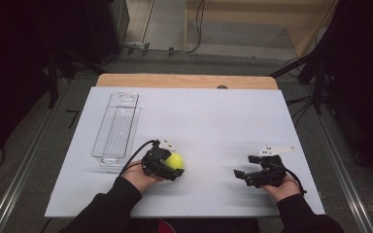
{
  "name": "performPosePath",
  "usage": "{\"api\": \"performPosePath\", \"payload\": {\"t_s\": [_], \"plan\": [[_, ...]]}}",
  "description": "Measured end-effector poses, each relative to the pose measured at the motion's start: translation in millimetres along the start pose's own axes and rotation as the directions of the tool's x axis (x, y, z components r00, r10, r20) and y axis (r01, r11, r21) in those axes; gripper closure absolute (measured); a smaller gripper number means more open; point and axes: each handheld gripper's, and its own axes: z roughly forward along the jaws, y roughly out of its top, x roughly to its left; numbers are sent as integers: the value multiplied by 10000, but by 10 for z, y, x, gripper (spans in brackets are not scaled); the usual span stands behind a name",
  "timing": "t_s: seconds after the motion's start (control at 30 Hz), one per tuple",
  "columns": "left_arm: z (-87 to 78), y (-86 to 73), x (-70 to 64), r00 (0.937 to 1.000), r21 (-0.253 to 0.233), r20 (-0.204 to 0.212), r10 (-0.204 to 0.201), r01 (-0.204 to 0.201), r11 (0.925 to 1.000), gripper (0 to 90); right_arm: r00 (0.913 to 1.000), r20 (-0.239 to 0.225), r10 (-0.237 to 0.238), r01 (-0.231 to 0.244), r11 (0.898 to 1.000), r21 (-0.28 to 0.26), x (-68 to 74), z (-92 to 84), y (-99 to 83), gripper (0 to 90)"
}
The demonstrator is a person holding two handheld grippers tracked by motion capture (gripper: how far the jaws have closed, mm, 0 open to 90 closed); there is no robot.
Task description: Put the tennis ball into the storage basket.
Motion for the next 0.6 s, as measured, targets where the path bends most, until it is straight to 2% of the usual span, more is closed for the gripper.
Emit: {"api": "performPosePath", "payload": {"t_s": [0.27, 0.4, 0.47, 0.6], "plan": [[-5, -12, -17, 9999, -6, -98, 137, -137, 9999, 263, 10000, -15, -19, 19, 10000, -4, 0, 0, 0, 127], [-10, -5, 1, 9995, 81, 4, -304, 304, 9995, 264, 10000, -18, -13, 13, 10000, 3, 0, 2, 0, 127], [-9, -8, 3, 9993, 33, 22, -372, 372, 9993, 265, 10000, -20, -37, 37, 10000, 58, -1, 6, -2, 127], [-13, -12, 10, 9996, 51, 30, -263, 263, 9996, 265, 10000, -35, -27, 27, 10000, 45, 2, 6, -1, 127]]}}
